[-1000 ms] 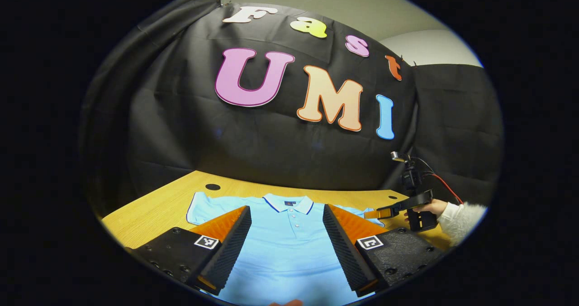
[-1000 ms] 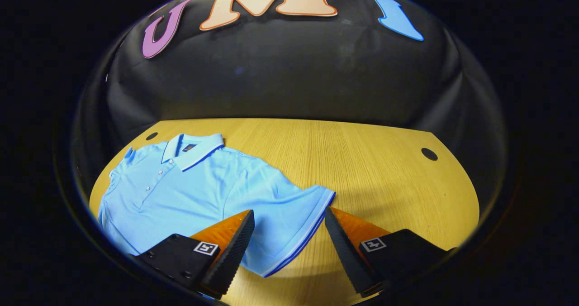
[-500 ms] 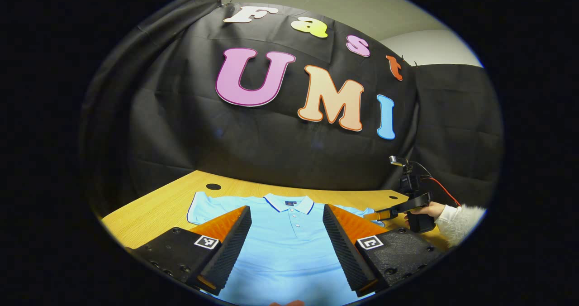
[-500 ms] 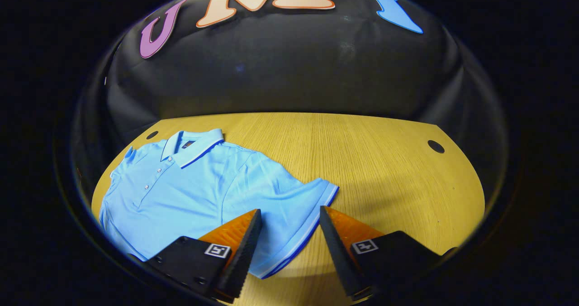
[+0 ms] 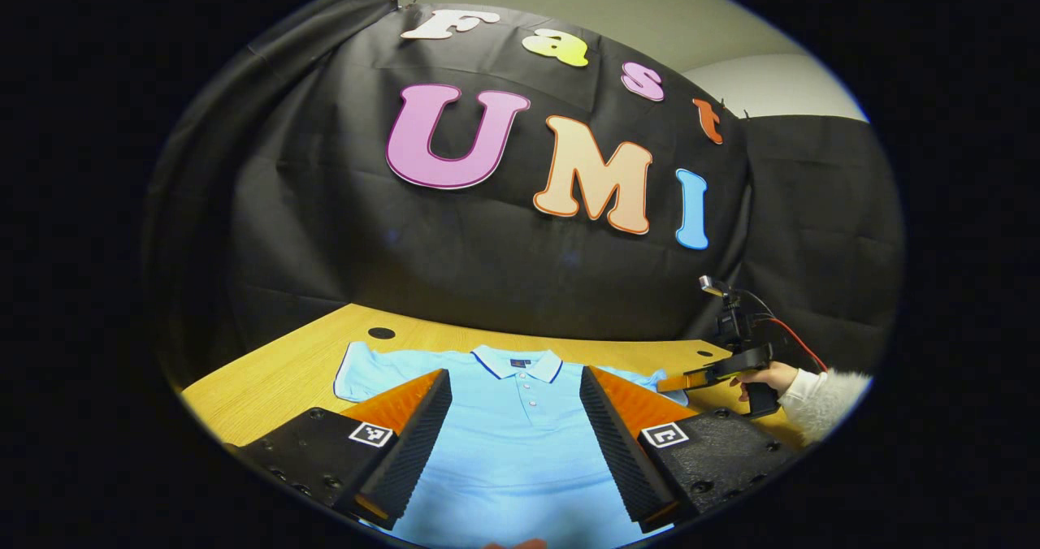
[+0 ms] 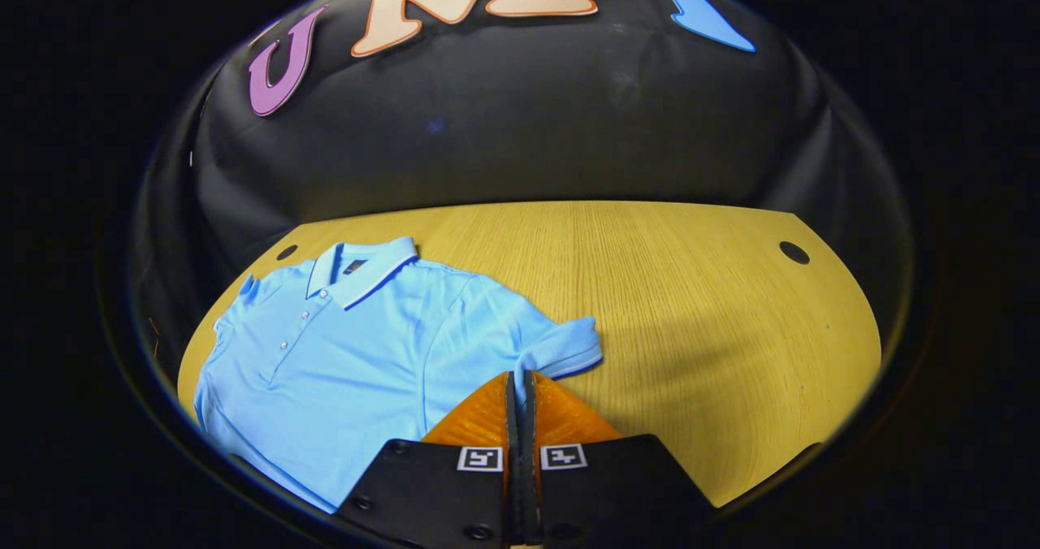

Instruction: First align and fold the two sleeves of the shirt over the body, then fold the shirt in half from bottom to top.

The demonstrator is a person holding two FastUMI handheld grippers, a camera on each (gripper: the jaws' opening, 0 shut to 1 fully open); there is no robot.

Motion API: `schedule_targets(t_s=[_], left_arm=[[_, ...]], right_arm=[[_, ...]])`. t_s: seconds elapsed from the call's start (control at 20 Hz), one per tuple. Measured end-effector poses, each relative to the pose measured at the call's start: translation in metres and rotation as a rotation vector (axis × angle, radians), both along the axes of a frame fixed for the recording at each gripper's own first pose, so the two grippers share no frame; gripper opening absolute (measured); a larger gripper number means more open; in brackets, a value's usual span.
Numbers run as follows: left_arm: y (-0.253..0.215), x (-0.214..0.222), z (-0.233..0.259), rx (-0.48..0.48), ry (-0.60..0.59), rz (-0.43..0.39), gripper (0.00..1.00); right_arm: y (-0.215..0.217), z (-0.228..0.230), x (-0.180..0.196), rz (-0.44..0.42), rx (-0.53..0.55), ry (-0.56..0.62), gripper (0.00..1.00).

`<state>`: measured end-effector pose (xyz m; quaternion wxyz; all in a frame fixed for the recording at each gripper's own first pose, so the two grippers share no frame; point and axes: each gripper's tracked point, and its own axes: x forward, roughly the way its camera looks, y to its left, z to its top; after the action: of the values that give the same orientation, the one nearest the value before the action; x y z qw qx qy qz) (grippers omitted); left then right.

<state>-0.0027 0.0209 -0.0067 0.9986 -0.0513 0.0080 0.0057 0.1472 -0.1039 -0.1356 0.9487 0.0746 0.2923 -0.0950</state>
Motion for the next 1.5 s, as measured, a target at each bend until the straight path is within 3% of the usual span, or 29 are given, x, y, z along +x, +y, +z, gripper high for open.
schedule_targets(t_s=[0.4, 0.75, 0.85, 0.9, 0.95, 1.05, 1.1, 1.15, 1.2, 1.5], left_arm=[[0.0, -0.001, -0.001, -0.003, 0.004, -0.005, 0.94], [-0.001, -0.001, -0.001, -0.005, 0.006, -0.013, 0.94], [-0.001, 0.0, -0.002, -0.005, 0.011, -0.013, 0.94], [-0.001, 0.0, -0.002, -0.005, 0.013, -0.013, 0.94], [-0.001, -0.001, -0.002, -0.005, 0.014, -0.013, 0.94], [-0.001, -0.001, -0.002, -0.004, 0.016, -0.012, 0.94], [-0.001, 0.0, -0.002, -0.004, 0.017, -0.011, 0.94], [-0.001, 0.0, -0.003, -0.004, 0.017, -0.01, 0.94], [0.0, 0.0, -0.002, -0.003, 0.018, -0.008, 0.94], [0.005, 0.002, -0.009, 0.008, 0.046, 0.023, 0.94]], right_arm=[[0.061, 0.058, 0.022, 0.071, 0.143, -0.19, 0.03], [0.134, 0.038, 0.026, 0.22, 0.225, -0.14, 0.03], [0.153, 0.034, 0.023, 0.257, 0.272, -0.129, 0.13], [0.164, 0.036, 0.021, 0.279, 0.307, -0.132, 0.26], [0.172, 0.038, 0.021, 0.294, 0.341, -0.134, 0.29], [0.178, 0.039, 0.016, 0.306, 0.373, -0.124, 0.58], [0.178, 0.041, 0.013, 0.32, 0.365, -0.13, 0.83], [0.177, 0.041, 0.012, 0.325, 0.338, -0.134, 0.92], [0.173, 0.04, 0.01, 0.323, 0.302, -0.141, 0.98], [0.159, 0.058, -0.033, 0.328, 0.177, -0.217, 0.98]])
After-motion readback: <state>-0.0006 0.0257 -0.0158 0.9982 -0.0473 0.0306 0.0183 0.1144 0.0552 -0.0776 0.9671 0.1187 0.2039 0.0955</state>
